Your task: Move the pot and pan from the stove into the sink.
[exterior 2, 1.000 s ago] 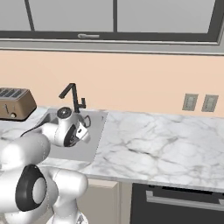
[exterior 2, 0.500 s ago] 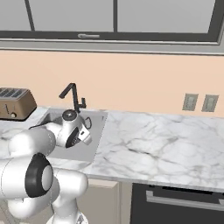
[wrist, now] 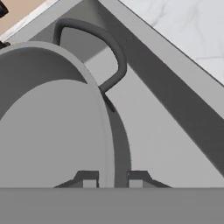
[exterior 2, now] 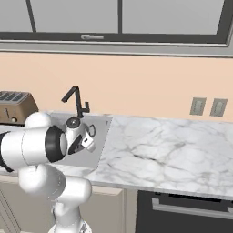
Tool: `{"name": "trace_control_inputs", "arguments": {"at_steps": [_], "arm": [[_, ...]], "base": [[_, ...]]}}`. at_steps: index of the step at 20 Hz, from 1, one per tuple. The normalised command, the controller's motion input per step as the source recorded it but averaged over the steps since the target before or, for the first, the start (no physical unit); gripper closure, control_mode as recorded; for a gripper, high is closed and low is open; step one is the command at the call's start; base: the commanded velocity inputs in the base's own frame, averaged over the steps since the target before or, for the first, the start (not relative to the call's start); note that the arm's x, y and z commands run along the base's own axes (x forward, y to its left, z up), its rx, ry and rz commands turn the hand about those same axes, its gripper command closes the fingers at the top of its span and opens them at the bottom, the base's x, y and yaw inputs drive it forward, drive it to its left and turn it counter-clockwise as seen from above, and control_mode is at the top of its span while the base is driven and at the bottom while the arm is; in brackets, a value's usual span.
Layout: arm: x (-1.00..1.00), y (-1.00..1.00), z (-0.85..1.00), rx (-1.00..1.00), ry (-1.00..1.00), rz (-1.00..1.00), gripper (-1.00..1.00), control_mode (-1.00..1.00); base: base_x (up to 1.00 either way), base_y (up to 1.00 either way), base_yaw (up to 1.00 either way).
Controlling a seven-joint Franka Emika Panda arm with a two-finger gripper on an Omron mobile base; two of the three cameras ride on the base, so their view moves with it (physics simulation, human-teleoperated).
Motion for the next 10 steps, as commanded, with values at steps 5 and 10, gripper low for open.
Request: {"name": "trace_control_inputs", "arguments": {"at_steps": [5,10], "arm": [[0.36,0.09,-0.50,0.01,0.00,-0.01,1.00,-1.00],[0.26,0.08,-0.53,0.00,0.00,-0.01,1.00,-1.00]], "base": [[0.00,0.00,0.00],[0.00,0.00,0.00]]}}
